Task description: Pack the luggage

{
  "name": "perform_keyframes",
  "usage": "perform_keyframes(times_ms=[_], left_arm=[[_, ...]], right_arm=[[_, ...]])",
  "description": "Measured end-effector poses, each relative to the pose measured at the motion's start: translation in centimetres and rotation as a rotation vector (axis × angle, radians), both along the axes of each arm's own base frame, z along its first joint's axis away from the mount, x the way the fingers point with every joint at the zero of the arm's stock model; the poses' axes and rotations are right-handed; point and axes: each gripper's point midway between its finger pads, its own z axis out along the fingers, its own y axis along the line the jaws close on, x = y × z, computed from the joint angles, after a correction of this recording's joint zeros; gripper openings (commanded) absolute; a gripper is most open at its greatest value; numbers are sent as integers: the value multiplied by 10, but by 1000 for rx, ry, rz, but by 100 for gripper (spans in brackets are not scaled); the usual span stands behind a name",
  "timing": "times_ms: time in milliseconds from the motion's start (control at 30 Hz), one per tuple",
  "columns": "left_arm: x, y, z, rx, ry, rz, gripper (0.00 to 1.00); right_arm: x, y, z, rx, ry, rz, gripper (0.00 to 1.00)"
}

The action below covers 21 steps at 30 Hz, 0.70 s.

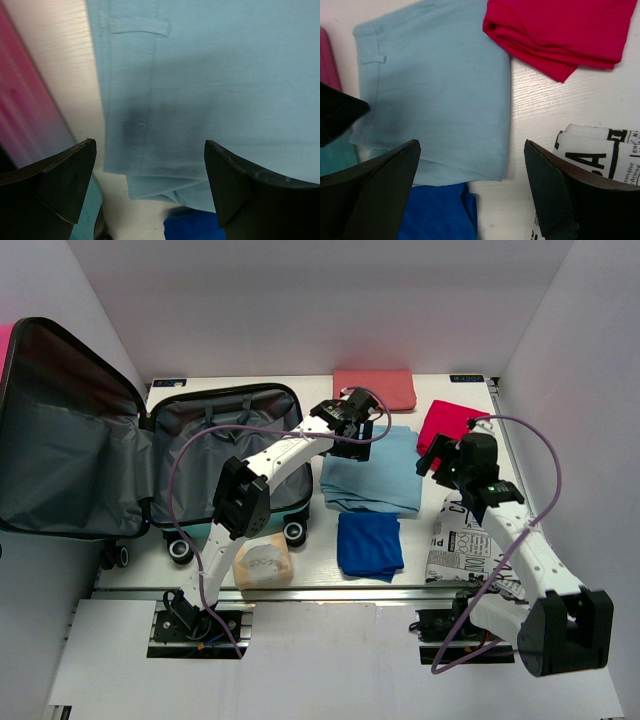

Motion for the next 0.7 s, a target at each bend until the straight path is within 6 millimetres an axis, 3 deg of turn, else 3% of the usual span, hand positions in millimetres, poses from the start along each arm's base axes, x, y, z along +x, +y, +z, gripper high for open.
perform_keyframes(times_ms=[300,700], left_arm=[[6,3,-3,-11,-14,92,98],[11,7,-44,13,35,147,98]], right_arm=[[8,5,-63,-5,117,9,89],[28,5,-92,-28,123,12,89]])
